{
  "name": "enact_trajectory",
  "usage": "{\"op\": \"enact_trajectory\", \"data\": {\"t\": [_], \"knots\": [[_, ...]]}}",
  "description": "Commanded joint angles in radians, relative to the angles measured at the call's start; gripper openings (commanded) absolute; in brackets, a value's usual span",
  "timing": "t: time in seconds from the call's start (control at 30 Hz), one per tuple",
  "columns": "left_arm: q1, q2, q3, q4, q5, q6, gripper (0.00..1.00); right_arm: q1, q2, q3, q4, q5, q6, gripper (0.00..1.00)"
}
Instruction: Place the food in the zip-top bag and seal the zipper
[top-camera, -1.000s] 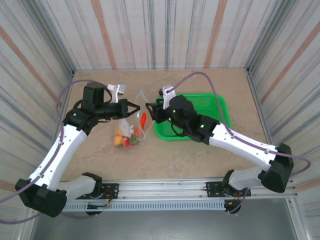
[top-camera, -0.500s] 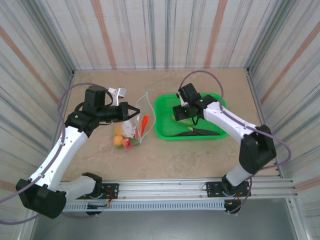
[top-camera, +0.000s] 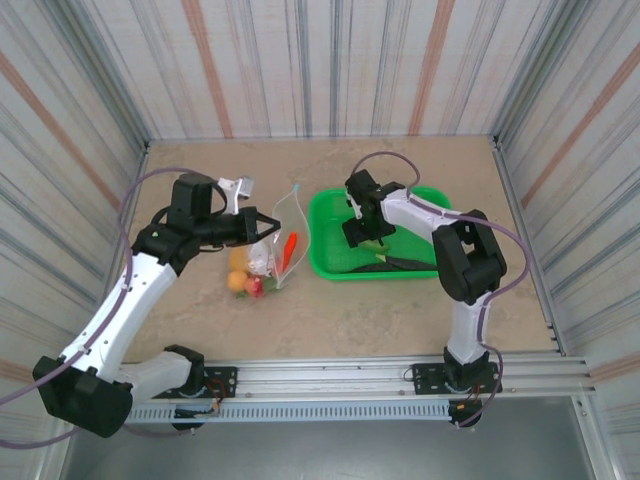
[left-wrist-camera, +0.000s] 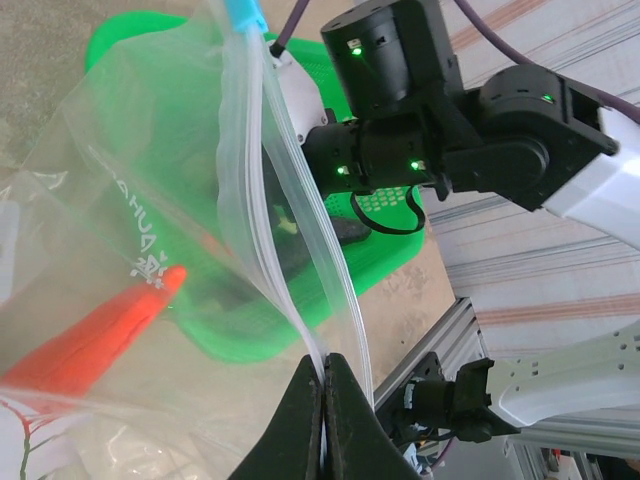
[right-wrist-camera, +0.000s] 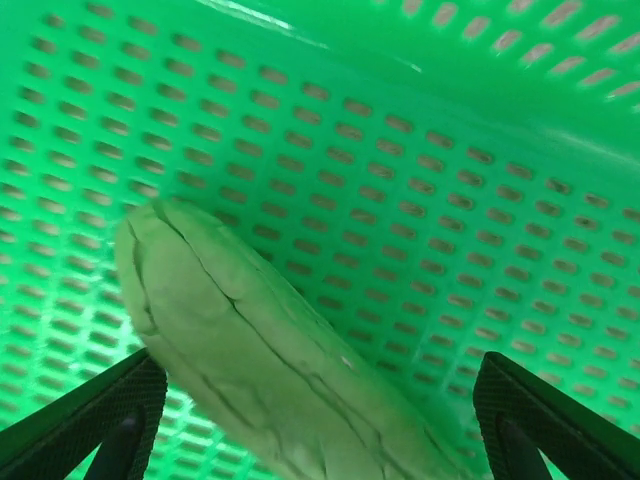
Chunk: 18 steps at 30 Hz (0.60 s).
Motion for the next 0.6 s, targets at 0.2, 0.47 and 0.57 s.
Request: {"op": "enact_trajectory", "data": {"t": [0.2, 0.47, 0.57], "knots": [[0.003, -0.013, -0.028, 0.021, 0.030, 0.000, 0.00, -0.059, 0.026, 0.020, 0.029, -0.008, -0.032, 0.61], [0.003, -0.002, -0.011, 0.012, 0.032, 0.000, 0.00, -0.086, -0.007, 0.014, 0.079, 0.001, -0.032, 0.40], [0.003, -0.006, -0.003, 0.006, 0.034, -0.003, 0.00, -0.086, -0.048, 0.005, 0.096, 0.010, -0.026, 0.39]]}}
